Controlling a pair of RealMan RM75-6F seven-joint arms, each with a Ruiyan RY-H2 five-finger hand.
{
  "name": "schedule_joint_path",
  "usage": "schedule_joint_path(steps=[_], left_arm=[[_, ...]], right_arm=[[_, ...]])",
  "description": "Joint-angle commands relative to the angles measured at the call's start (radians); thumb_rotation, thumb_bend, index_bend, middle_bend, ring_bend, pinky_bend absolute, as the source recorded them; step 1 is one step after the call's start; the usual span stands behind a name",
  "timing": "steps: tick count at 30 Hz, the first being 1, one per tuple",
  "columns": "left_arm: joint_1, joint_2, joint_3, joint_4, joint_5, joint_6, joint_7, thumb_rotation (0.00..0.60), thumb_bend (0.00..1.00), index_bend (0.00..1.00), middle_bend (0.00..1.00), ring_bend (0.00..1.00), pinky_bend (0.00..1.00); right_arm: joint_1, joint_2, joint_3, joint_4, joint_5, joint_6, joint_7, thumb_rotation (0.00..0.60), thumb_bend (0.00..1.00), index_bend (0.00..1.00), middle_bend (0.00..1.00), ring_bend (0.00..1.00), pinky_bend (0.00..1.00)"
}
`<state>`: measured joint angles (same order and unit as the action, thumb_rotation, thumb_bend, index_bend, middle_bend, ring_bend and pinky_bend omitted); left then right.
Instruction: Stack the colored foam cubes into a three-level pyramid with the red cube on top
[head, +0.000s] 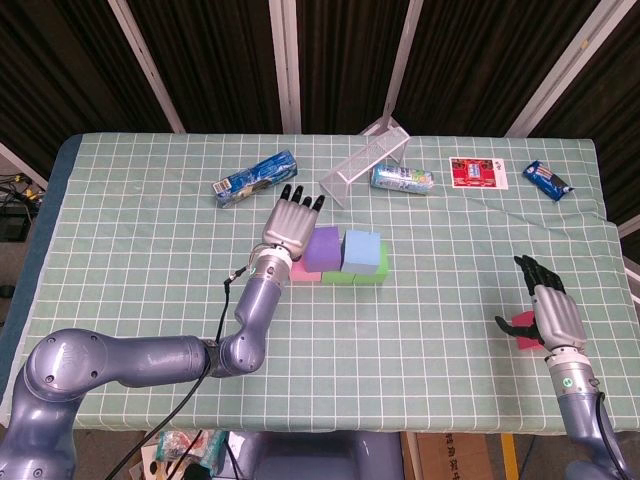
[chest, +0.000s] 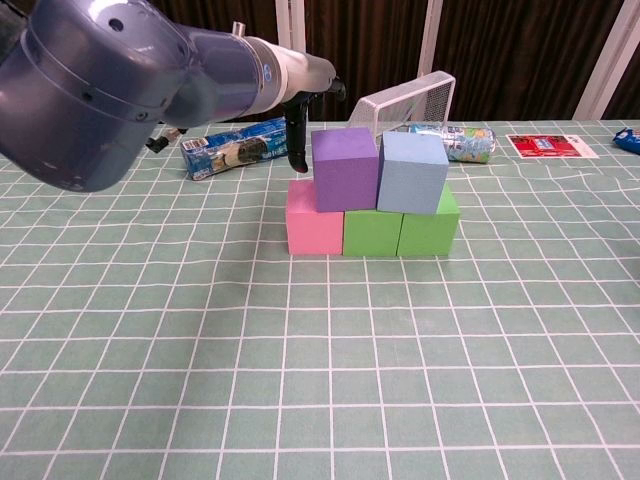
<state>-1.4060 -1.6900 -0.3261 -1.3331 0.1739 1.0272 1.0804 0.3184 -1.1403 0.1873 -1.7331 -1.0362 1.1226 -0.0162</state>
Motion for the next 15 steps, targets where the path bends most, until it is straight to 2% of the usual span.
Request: schedule_joint_path(steps=[1,15], left_arm=[[0.001,0.006,0.000,-0.001,-0.003,0.001,0.004,0.600,0.24,0.00,0.16,0.03,0.03],[-0.005,-0.019,-0.002,0.051,0.006,-0.010,-0.001,0.600,0.30,0.00,0.16,0.03,0.03]], right_arm=[[0.000,0.000,0.000,0.000,0.000,0.000,0.000,0.600,0.26,0.00,0.00,0.00,0.00],[0.001,-0.002,-0.001,0.001,0.002,-0.001,-0.004,0.600,0.26,0.00,0.00,0.00,0.00]])
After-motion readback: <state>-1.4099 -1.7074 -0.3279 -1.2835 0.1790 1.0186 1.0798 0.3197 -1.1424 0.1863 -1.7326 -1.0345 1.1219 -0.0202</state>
